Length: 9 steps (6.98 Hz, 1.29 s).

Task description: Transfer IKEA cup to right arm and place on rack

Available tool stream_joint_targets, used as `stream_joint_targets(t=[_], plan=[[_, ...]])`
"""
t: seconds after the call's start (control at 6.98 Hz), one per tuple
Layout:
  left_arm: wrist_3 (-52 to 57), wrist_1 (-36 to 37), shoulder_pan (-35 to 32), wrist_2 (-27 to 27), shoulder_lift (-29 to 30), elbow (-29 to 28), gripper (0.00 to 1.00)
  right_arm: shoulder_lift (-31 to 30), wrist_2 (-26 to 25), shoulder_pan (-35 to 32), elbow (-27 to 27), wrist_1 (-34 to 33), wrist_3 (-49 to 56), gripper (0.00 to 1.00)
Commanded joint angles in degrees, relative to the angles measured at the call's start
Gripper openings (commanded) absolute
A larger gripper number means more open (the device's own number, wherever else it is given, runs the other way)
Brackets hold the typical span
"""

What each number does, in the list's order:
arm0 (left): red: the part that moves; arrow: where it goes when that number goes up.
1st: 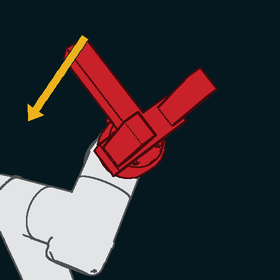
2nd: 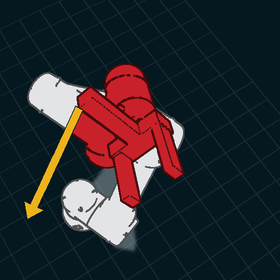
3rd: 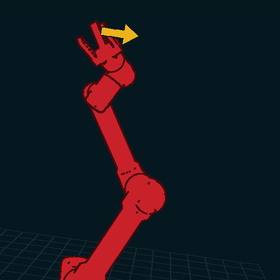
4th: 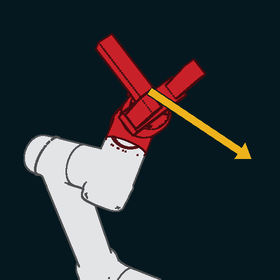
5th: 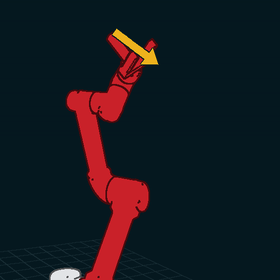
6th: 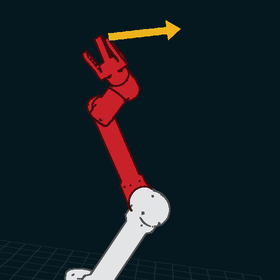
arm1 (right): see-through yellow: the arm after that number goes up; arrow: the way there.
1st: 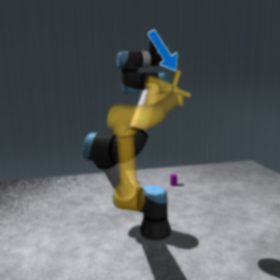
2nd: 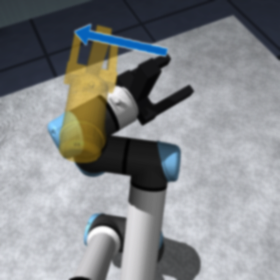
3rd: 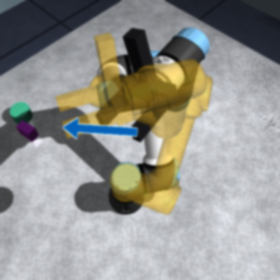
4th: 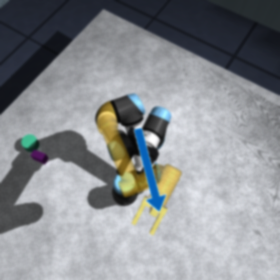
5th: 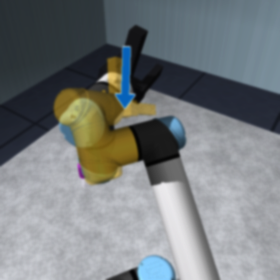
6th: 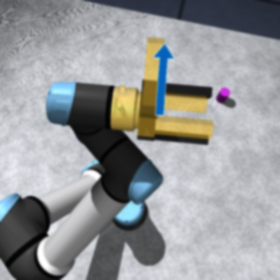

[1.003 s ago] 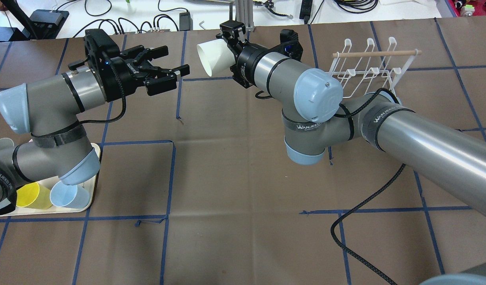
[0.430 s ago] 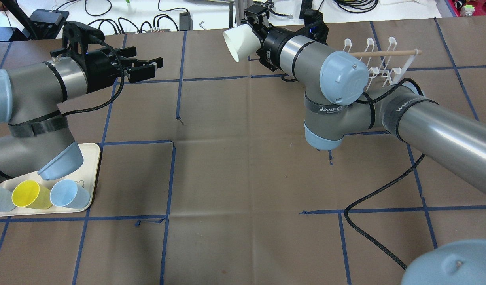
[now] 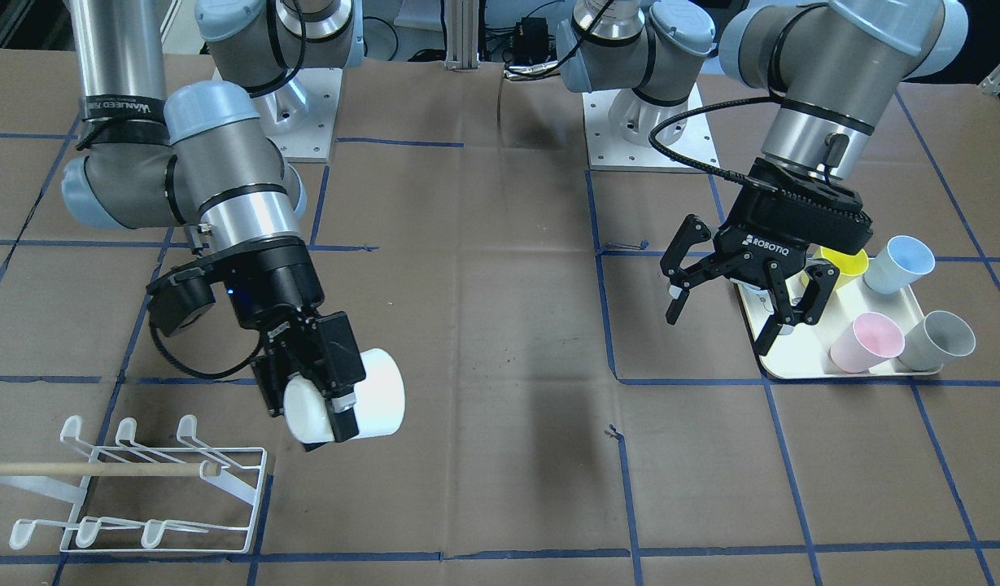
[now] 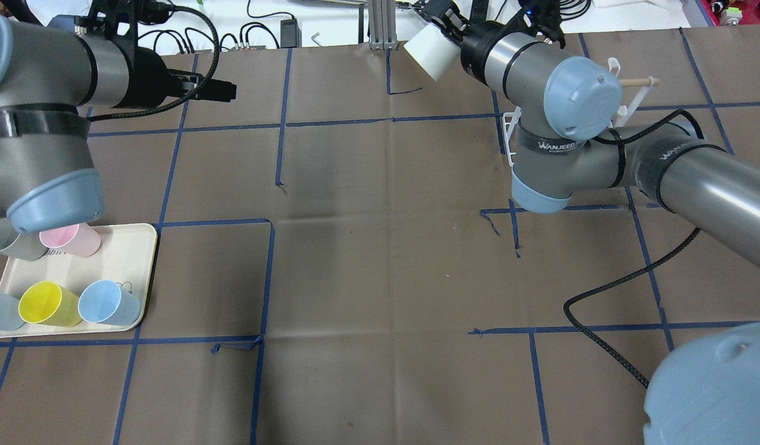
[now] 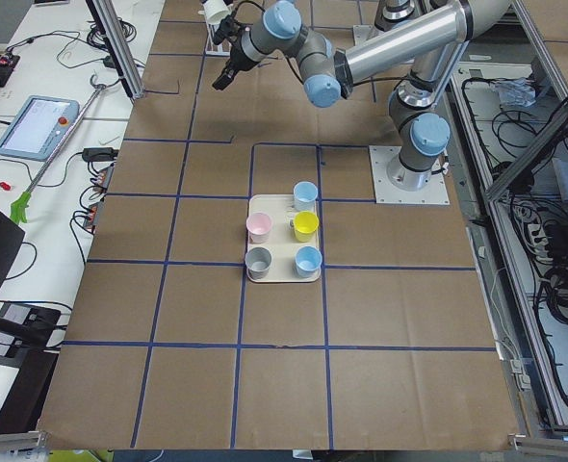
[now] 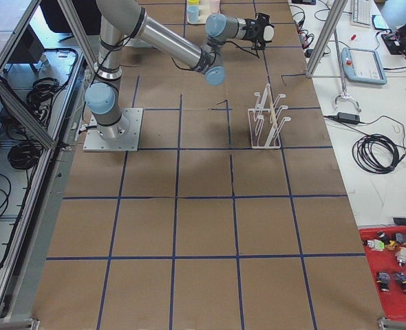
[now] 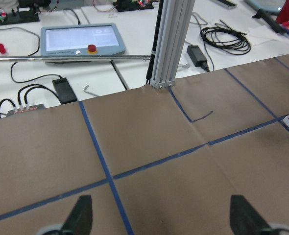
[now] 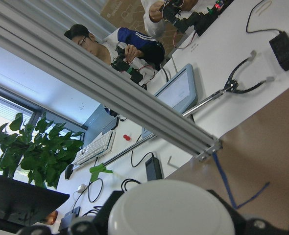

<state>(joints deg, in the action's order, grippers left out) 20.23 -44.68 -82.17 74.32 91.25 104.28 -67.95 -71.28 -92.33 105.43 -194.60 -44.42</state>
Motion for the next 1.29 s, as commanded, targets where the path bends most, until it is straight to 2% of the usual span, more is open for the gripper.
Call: stream_joint_targets(t=[0.0, 0.14, 0.29, 0.57, 0.72, 1.0, 1.15], plan=[[-7.4, -27.3, -5.3, 12.1, 1.6, -13.9, 0.99, 0.3, -0.4, 6.3, -0.9, -0.2, 21.3, 0.14], [-15.1, -37.1, -5.6, 12.0, 1.5, -16.7, 0.99, 2.6, -0.5, 7.6, -2.9, 0.0, 28.7, 0.12], [-16.1, -40.6, -5.8, 12.1, 0.8, -17.2, 0.99, 6.7, -0.5, 8.6, -5.8, -0.7, 33.3, 0.11], [-16.1, -46.5, -6.0, 17.2, -0.5, -15.4, 0.99, 10.6, -2.6, 10.5, -9.2, -4.4, 41.0, 0.11], [-16.4, -46.9, -6.0, 17.1, -0.7, -15.2, 0.99, 11.3, -2.7, 12.0, -9.1, -5.6, 45.4, 0.11], [-15.8, -46.9, -5.5, 16.7, -1.3, -14.5, 0.99, 12.7, -2.8, 12.0, -8.2, -5.9, 48.5, 0.12], [-15.3, -46.4, -4.8, 16.8, -1.6, -13.6, 0.99, 13.2, -3.1, 12.0, -7.3, -8.4, 49.2, 0.12]])
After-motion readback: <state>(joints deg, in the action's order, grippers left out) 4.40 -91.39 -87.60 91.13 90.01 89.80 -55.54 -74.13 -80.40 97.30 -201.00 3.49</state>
